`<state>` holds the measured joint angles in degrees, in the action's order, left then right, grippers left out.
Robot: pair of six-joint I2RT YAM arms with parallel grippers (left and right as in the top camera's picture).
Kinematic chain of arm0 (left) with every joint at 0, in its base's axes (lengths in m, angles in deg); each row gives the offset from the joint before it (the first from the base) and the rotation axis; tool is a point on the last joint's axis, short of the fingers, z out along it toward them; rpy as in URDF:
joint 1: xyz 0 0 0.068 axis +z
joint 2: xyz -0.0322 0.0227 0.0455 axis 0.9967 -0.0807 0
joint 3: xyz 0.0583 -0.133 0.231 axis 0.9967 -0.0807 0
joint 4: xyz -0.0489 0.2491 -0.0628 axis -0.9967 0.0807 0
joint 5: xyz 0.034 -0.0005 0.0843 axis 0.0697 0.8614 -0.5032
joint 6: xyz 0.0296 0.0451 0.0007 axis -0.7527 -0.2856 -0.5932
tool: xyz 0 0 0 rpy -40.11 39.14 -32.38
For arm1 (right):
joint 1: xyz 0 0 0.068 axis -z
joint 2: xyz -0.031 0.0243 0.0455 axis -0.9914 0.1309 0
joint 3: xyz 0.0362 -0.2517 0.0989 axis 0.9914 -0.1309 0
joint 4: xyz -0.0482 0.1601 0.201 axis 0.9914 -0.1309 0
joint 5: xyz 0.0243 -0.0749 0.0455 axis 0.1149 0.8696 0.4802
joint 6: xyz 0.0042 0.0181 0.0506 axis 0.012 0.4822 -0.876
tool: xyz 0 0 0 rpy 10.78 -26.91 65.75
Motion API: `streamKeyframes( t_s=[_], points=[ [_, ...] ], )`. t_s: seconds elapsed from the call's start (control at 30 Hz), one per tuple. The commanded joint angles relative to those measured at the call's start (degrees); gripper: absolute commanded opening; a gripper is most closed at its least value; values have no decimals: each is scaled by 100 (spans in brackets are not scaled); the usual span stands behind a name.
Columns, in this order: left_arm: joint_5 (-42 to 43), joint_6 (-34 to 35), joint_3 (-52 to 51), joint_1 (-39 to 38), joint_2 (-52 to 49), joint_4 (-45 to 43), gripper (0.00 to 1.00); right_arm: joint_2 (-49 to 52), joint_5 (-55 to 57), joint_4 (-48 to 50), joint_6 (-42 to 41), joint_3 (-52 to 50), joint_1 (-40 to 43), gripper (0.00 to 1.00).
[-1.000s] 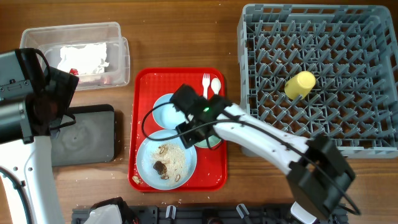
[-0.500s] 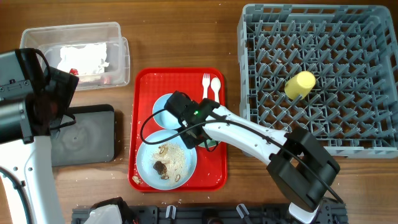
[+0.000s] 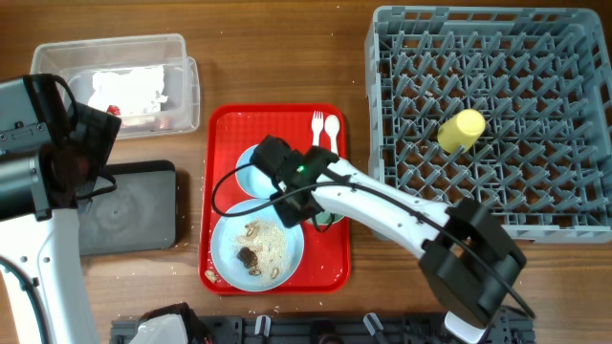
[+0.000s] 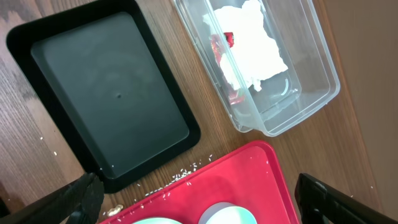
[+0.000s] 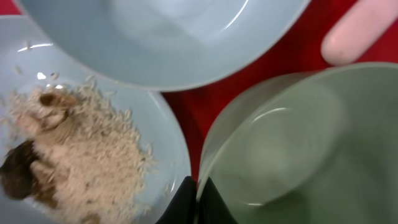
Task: Sort waste into correct bins and load items into the dishwasher rack
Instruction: 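Lift the pale-green bowl and carry it into the grey rack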
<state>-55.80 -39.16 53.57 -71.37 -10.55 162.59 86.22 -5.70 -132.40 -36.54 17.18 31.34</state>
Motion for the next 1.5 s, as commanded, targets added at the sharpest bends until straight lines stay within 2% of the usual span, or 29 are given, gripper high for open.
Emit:
streamKeyframes(
  t_s=[0.0,0.13,0.2,0.37,0.53,0.7,0.83,0.93,1.03,1.2,1.37,1.47],
  points=[
    [-76,96,15,26,35,0,100,-535,-131,-686,-96,811,267,4],
    [-76,94,15,26,35,0,100,-1043,203,-1633,15,1633,992,5],
    [-76,94,15,26,35,0,100,-1333,236,-1720,232,1781,1486,4],
    [-76,96,15,26,35,0,100,-2024,81,-1762,522,1781,3359,4],
    [-76,96,15,26,35,0,100,-2050,-2039,-1746,1696,1738,5372,4],
    [-76,96,15,26,35,0,100,-1919,-3851,-1821,2321,1266,6498,4],
    [-76,96,15,26,35,0,100,-1919,-5375,-2194,3220,664,6894,4],
    [-76,96,15,26,35,0,100,-1919,-5923,-2457,3836,267,6926,4],
    [-76,96,15,26,35,0,100,-1919,-6008,-2411,3895,-155,6926,4],
    [-76,96,15,26,35,0,100,-1917,-6922,-2035,4262,-1172,6874,4],
    [-76,96,15,26,35,0,100,-1917,-7530,-1073,3987,-1915,6863,4],
    [-76,96,15,26,35,0,100,-1917,-7799,-922,3748,-1965,6861,4]
  ],
)
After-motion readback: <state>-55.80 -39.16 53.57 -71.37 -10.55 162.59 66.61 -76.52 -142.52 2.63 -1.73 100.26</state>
